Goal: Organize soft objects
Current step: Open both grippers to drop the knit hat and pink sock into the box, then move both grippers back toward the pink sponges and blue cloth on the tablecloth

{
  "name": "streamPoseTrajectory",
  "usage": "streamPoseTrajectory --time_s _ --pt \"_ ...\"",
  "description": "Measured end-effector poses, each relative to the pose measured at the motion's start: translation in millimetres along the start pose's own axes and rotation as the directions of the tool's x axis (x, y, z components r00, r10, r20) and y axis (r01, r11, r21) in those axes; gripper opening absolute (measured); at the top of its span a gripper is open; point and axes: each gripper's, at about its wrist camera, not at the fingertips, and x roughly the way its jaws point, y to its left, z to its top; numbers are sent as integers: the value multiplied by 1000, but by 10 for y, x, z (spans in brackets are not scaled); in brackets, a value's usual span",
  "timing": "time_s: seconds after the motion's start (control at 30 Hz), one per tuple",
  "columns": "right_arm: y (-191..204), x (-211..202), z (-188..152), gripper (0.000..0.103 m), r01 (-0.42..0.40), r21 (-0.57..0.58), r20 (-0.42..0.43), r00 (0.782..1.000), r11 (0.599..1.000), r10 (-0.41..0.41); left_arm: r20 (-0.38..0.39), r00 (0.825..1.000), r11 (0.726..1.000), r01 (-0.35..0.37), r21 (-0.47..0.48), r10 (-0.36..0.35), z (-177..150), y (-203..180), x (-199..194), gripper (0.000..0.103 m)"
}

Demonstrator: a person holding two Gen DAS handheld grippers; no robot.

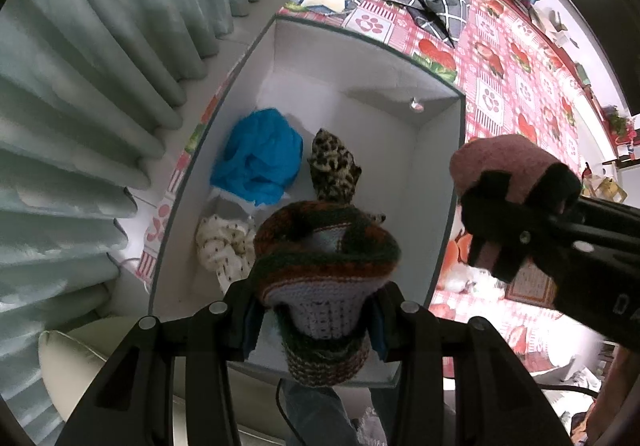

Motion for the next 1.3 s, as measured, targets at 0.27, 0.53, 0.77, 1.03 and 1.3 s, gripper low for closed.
streamPoseTrajectory --time_s 0.27,0.53,0.77,1.03,1.3 --pt "20 49 159 28 5 -1 10 1000 1000 -5 17 1000 1000 -13 4 13 153 -19 -9 46" --pt "22 90 218 28 -22 3 15 1000 1000 22 4 1000 1000 5 2 -5 162 3 11 57" --pt "14 26 267 59 -54 11 44 998 998 54 7 1000 1000 -27 -2 27 171 0 -18 80" --pt "-64 -30 247 100 -47 42 43 998 998 45 74 996 996 53 -75 -48 199 74 -108 103" --pt "-405 -400 79 100 -75 159 62 996 984 66 123 987 994 103 -26 -99 273 -135 -292 103"
